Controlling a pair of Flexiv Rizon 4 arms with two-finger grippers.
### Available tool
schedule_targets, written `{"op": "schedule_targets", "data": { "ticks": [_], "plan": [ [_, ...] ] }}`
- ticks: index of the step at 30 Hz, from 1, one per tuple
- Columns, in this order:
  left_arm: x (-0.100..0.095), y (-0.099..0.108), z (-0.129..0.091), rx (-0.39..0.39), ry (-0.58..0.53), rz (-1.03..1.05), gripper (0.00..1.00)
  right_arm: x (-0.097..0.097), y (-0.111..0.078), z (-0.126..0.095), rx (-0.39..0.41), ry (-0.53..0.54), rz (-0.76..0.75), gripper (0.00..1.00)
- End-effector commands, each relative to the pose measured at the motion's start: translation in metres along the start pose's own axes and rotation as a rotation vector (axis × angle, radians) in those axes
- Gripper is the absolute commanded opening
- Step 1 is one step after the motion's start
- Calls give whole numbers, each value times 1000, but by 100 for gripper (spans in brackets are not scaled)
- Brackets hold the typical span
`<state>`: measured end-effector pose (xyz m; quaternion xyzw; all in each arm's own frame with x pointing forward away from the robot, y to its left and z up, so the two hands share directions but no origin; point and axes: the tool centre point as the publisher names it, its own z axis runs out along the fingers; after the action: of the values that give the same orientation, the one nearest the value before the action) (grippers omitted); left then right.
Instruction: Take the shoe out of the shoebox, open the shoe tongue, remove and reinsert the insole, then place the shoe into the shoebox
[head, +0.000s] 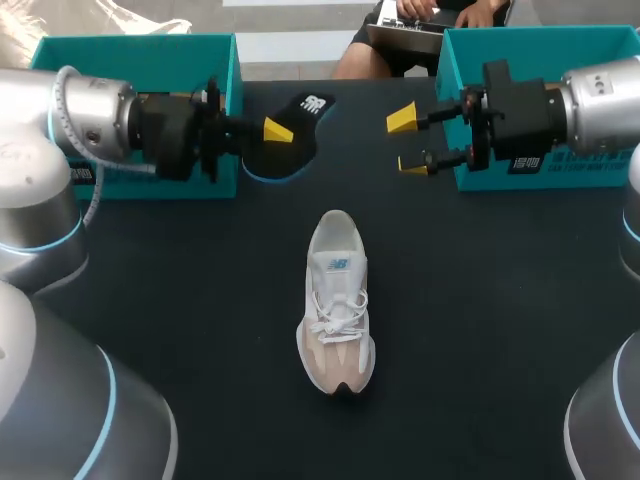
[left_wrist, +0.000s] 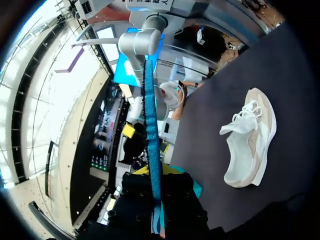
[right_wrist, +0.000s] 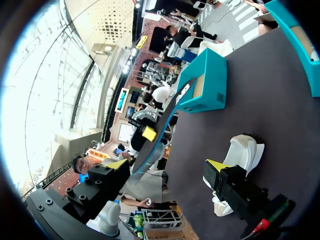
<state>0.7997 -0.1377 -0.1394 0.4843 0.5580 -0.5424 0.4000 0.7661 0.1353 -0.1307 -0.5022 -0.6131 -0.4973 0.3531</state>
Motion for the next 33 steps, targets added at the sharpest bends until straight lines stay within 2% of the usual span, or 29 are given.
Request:
{"op": "schedule_targets", "data": {
  "ticks": [1, 24, 33],
  "plan": [
    [4, -6, 0, -175, -31, 436, 0, 0, 0, 2, -2, 0, 0, 100],
    [8, 2, 4, -224, -64, 338, 0, 0, 0, 2, -2, 0, 0, 100],
    [6, 13, 23, -240, -133, 350, 0, -9, 8, 48, 48, 109, -7, 100]
  ]
}}
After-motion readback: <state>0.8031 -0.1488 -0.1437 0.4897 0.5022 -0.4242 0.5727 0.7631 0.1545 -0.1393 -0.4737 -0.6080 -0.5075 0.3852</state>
